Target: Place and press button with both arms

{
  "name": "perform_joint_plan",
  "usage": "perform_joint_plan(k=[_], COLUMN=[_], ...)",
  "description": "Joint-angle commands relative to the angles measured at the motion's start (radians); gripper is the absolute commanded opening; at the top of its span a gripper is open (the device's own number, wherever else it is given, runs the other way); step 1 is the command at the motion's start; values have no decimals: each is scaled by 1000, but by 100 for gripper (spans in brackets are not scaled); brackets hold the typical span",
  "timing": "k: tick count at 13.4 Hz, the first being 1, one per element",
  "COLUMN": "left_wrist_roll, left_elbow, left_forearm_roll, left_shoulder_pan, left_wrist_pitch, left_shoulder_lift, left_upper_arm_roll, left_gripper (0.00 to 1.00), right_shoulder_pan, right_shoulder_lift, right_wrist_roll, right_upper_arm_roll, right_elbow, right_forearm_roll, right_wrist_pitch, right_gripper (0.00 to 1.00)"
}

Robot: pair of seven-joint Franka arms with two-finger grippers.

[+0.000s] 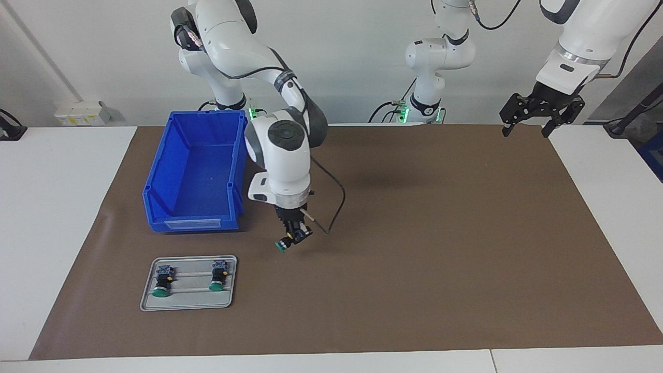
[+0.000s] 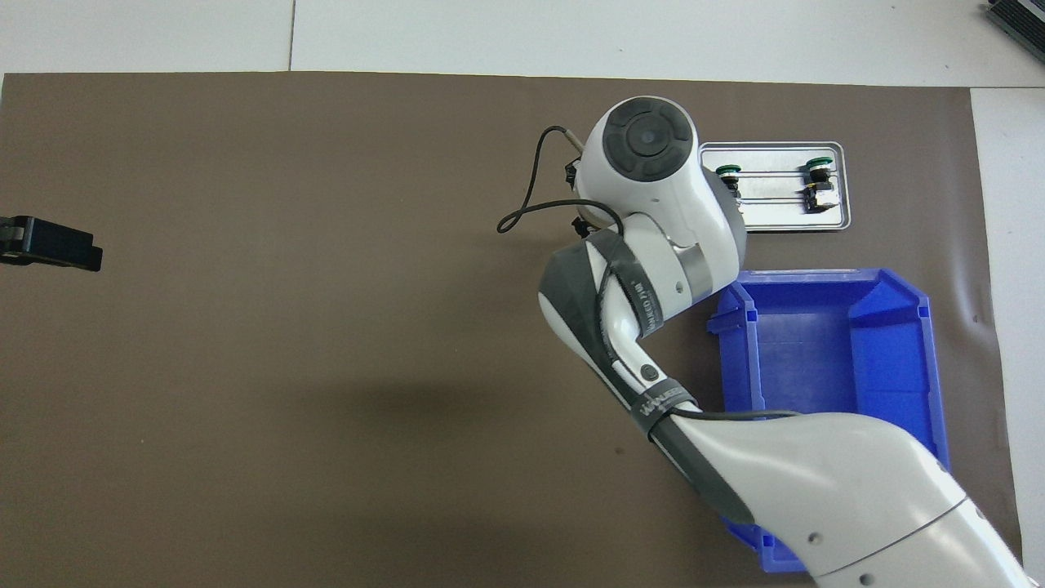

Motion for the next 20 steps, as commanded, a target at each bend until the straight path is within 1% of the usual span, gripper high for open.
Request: perform_joint_plan(k=[1,3,4,6,8,10,12,13,17,18,19,20], left_wrist_roll=[-3,-3,-3,-3,-3,-3,-3,-3,-3,-3,-3,-3], left_elbow=[-39,-39,-39,-37,-37,-39,-39,-39,-39,-37,-39,-39], left_forearm_roll=[-13,-13,-13,-13,-13,-13,-13,-13,-13,-13,-13,-13], left_shoulder_pan=[15,15,15,15,15,15,15,15,15,15,15,15], left_wrist_pitch=[12,12,12,12,12,12,12,12,12,12,12,12], left_shoulder_lift=[-32,-32,-32,-32,-32,-32,-32,-32,-32,-32,-32,-32], left_upper_arm_roll=[-9,-9,-9,-9,-9,-9,-9,-9,-9,-8,-9,-9], left_gripper=[100,100,100,100,100,100,100,100,100,100,100,100], right_shoulder_pan=[95,153,169,198,235,232,233,236,236,235,238,236], right_shoulder_lift=[-7,20,33,51,65,65,61,61,59,59,57,59], right_wrist_roll=[377,567,632,712,784,792,801,809,810,813,809,803], right_upper_arm_roll=[6,7,7,7,6,6,6,6,6,6,6,6], right_elbow=[-36,-35,-32,-24,-30,-41,-105,-123,-134,-143,-147,-144], right_forearm_roll=[-10,16,31,56,47,48,49,48,45,45,40,37], right_wrist_pitch=[21,88,114,141,144,159,225,239,241,253,276,279], right_gripper=[0,0,0,0,0,0,0,0,0,54,88,100])
